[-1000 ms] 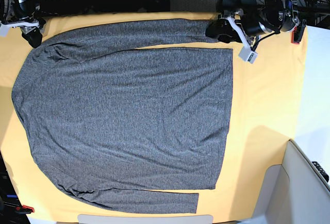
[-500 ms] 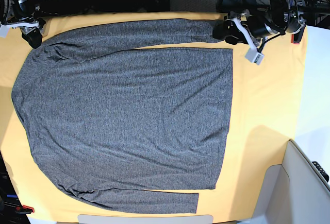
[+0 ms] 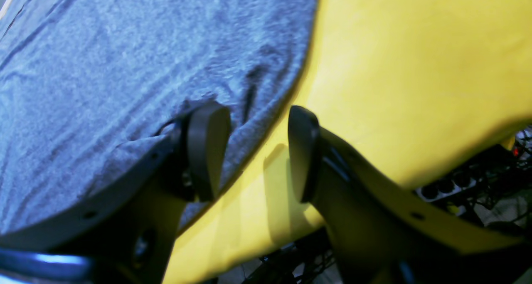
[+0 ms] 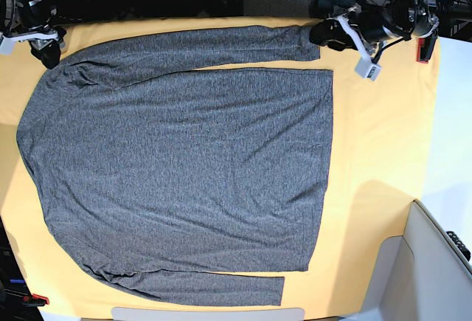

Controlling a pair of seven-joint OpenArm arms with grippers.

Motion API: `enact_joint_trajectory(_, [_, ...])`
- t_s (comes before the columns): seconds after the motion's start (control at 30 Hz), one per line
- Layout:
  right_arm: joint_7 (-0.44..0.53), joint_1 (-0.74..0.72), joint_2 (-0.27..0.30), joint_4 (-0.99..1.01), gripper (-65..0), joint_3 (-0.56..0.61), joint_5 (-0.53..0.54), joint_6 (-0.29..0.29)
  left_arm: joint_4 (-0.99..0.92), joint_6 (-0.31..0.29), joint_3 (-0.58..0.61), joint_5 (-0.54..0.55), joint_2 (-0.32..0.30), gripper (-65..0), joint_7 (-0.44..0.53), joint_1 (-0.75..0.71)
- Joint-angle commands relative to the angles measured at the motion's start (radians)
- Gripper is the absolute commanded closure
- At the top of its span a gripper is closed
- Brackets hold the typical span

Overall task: Fold the T-shirt properly
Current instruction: 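Grasp the sleeve cuff near the shoulder with the left gripper, then grasp the shoulder corner of the shirt with the right gripper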

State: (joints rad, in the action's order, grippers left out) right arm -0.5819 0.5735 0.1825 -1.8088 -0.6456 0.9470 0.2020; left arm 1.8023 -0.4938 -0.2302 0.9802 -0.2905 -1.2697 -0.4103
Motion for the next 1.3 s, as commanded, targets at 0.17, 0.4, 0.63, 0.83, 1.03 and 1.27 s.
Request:
enact_joint_trajectory(0.17, [0.021, 0.006, 0.015, -0.015, -26.2, -0.007, 0.01, 0.009, -0.051, -0.004, 0.059, 0.021, -0.008, -32.2, 0.023, -0.003])
enact_joint_trajectory(0.4, [0.021, 0.01, 0.015, -0.015, -26.2, -0.006, 0.01, 0.009, -0.106, -0.009, 0.067, 0.021, 0.014, -32.2, 0.025, 0.029])
enact_joint_trajectory(0.63, [0.021, 0.01, 0.013, -0.015, -26.1, -0.006, 0.01, 0.009, -0.106, -0.009, 0.067, 0.022, 0.014, -13.4, 0.023, 0.034])
enact_joint_trajectory(0.83, [0.021, 0.0, 0.013, 0.007, -26.1, -0.006, 0.017, 0.009, -0.126, -0.004, 0.067, 0.021, 0.014, -1.1, 0.023, 0.035])
enact_joint_trajectory(1.03, [-0.111, -0.096, 0.013, 0.172, -26.2, -0.013, 0.14, 0.009, -0.134, -0.004, 0.067, 0.021, 0.014, -0.4, 0.023, 0.054])
enact_joint_trajectory(1.27, [-0.22, -0.165, -0.002, 0.258, -26.2, -0.007, 0.165, 0.014, -0.134, -0.004, 0.067, 0.021, 0.014, -0.4, 0.023, 0.055])
